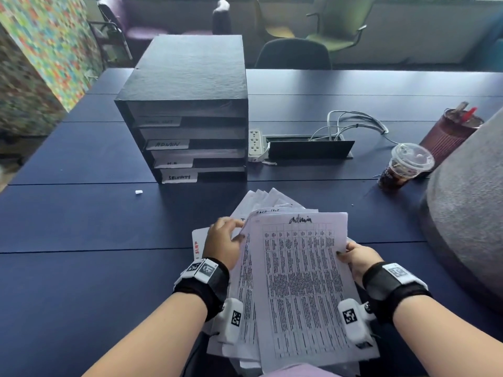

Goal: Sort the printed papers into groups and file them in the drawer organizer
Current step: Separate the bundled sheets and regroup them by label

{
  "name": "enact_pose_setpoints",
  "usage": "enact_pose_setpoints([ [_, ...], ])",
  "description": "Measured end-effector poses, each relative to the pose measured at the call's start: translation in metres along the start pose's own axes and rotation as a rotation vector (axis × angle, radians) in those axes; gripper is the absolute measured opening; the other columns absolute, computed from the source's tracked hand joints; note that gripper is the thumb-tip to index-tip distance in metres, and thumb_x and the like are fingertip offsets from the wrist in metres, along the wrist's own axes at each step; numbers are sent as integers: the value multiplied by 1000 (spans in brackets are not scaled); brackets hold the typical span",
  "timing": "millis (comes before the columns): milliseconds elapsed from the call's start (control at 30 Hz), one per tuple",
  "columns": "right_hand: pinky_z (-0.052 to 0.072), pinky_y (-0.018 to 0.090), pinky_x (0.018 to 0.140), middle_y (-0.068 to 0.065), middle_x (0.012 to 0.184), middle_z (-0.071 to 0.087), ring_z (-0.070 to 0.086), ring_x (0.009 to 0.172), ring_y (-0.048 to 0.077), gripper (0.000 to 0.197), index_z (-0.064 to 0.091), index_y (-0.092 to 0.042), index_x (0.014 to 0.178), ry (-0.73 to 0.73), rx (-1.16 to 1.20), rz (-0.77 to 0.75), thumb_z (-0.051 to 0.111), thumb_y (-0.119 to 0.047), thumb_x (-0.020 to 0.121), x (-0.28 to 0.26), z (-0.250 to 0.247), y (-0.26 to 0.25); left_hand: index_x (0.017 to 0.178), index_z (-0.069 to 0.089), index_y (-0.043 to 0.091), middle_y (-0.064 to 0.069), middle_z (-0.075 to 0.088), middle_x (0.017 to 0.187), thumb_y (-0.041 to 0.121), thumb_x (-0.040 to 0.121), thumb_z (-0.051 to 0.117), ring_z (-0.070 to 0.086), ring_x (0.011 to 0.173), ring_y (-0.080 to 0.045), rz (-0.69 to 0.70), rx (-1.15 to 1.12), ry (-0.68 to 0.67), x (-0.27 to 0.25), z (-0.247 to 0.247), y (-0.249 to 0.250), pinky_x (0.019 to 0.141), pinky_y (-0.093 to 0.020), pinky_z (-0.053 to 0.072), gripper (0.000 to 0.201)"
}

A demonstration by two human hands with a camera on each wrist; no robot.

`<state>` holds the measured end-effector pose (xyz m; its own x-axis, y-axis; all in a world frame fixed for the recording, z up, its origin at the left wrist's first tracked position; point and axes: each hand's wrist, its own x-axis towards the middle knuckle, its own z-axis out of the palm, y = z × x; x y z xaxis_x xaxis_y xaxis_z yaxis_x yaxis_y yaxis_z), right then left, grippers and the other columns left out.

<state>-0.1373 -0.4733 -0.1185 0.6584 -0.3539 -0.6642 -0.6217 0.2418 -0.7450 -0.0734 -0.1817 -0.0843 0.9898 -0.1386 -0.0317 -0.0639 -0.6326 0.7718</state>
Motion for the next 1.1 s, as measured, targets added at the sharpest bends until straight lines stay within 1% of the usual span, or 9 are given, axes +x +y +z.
enact_pose_setpoints([
  [100, 50, 47, 78, 11, 60, 68, 60, 71, 32, 30, 60, -1, 82, 5, 4, 17, 36, 18, 87, -2, 16, -3, 82, 54, 26, 9, 58, 79, 14, 91, 53, 52, 68, -7, -67, -45, -11, -2, -7, 3, 56, -14, 35, 14],
  [167, 48, 50, 81, 11, 60, 67, 59, 71, 32, 29, 60, 0, 82, 3, 13, 8, 37, 18, 86, -2, 25, -5, 78, 49, 25, 9, 52, 67, 11, 90, 46, 44, 60, -11, -115, -35, 18, -3, -11, -3, 51, -17, 33, 19],
  [367, 52, 52, 79, 15, 74, 70, 66, 65, 30, 26, 62, 1, 99, -49, 49, -46, 43, 14, 86, -2, 47, -6, 69, 68, 40, 18, 63, 63, -1, 86, 54, 52, 58, 1, -139, -295, -34, 2, -23, -23, 59, -17, 41, 47],
  [600, 56, 47, 68, 20, 91, 68, 66, 76, 33, 48, 53, -14, 111, -220, 132, -209, 61, 14, 74, -14, 32, -21, 75, 78, 27, 4, 75, 79, -8, 79, 62, 67, 77, -13, -228, -391, -170, -6, -20, -37, 85, -34, 55, 38],
  [767, 54, 32, 72, 6, 74, 71, 65, 64, 17, 52, 67, -9, 85, -220, -23, -255, 92, -19, 41, -14, 22, -16, 69, 78, 20, 8, 71, 97, -20, 73, 38, 60, 95, -3, -191, -252, -308, -10, -22, -17, 83, -16, 43, 56],
  [833, 49, 37, 81, 2, 70, 70, 64, 64, 14, 22, 68, -12, 77, -179, -46, -304, 80, 0, 63, -12, 23, -11, 68, 76, 21, 8, 64, 109, -14, 76, 42, 54, 104, -10, -129, -130, -174, -4, -19, -20, 90, -23, 42, 50],
  [900, 47, 45, 90, 6, 78, 72, 64, 69, 18, 21, 68, -11, 86, -156, -78, -298, 67, 8, 77, -12, 24, -5, 79, 74, 34, -1, 60, 119, 1, 76, 60, 51, 112, -23, -132, -14, -37, 4, -19, -27, 99, -35, 41, 36],
  [967, 45, 48, 93, 12, 86, 70, 64, 75, 21, 18, 67, -11, 88, -150, -87, -306, 65, 6, 79, -13, 25, -3, 112, 67, 31, -6, 58, 128, 13, 73, 70, 50, 119, -27, -193, 23, -71, 7, -18, -35, 103, -40, 40, 44],
  [1100, 45, 50, 96, 11, 89, 72, 62, 89, 29, 14, 72, -16, 81, -145, -74, -308, 76, -9, 70, -11, 26, -3, 132, 51, 28, 5, 60, 119, 2, 80, 68, 56, 107, -12, -239, -212, -2, 2, -20, -27, 93, -24, 43, 60],
])
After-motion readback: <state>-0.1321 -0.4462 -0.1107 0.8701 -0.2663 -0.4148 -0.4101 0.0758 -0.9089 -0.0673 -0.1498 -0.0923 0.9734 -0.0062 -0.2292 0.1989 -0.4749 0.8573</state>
